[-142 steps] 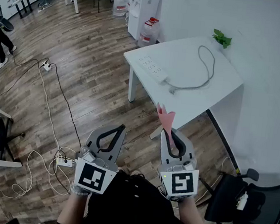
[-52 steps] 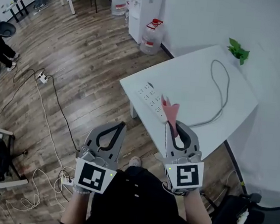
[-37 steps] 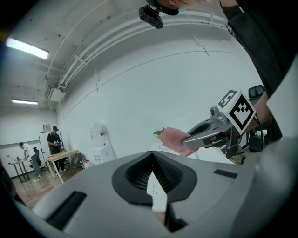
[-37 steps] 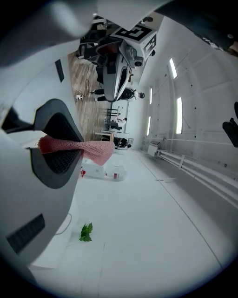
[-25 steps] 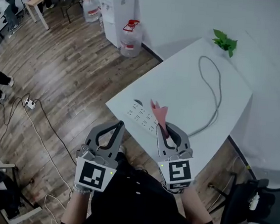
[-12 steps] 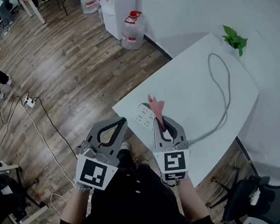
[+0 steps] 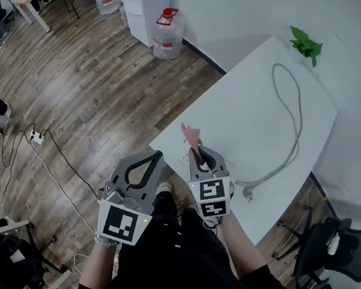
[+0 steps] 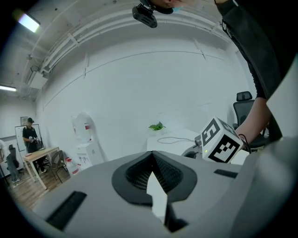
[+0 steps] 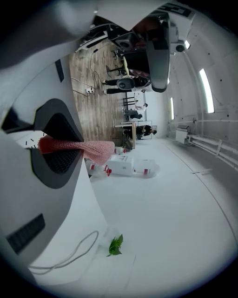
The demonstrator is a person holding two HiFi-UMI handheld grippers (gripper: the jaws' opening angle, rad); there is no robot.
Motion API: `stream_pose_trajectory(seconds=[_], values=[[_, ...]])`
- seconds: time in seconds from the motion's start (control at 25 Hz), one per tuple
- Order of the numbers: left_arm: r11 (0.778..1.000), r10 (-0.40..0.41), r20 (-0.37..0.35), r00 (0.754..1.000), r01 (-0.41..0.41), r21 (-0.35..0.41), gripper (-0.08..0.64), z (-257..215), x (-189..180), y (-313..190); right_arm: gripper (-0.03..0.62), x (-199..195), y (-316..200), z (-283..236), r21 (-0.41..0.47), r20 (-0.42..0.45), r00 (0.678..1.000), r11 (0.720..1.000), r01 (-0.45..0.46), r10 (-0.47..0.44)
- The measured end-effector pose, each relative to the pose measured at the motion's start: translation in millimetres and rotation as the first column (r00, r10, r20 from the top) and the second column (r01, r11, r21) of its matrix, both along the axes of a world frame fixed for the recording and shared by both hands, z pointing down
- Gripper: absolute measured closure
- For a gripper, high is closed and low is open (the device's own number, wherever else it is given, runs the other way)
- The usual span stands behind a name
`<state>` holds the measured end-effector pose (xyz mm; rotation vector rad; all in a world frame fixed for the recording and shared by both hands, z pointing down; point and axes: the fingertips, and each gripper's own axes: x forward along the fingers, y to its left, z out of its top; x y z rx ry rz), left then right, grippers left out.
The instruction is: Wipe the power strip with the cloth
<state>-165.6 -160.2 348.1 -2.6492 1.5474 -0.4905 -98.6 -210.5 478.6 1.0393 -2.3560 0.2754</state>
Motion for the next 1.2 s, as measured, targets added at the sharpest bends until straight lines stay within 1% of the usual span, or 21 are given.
stream_pose_trajectory(seconds=[0.16, 0.32, 0.68, 1.0, 1.2], values=[[1.000, 0.022, -0.002, 1.000, -0.022, -0.006, 0.549, 4, -2, -8, 0.537, -6, -5, 26, -0.055, -0.030, 0.999, 0.998, -0.016, 0.015], [0.999, 0.042, -0.002, 0.999, -0.042, -0.013, 0.549, 6, -4, -14, 0.537, -13, -8, 46, -0.125, -0.032, 0.999, 0.991, -0.040, 0.036], [0.998, 0.060, -0.001, 0.998, -0.060, -0.021, 0.549, 9, -6, -21, 0.537, -14, -12, 80, -0.202, -0.077, 0.995, 0.976, -0.080, 0.066], [0.997, 0.067, 0.002, 0.998, -0.067, -0.035, 0.549, 13, -4, -22, 0.537, -12, -14, 86, -0.213, -0.080, 0.994, 0.973, -0.087, 0.071], [0.996, 0.076, -0.001, 0.997, -0.076, -0.038, 0.549, 14, -2, -19, 0.537, -5, -12, 86, -0.213, -0.083, 0.992, 0.971, -0.106, 0.090]])
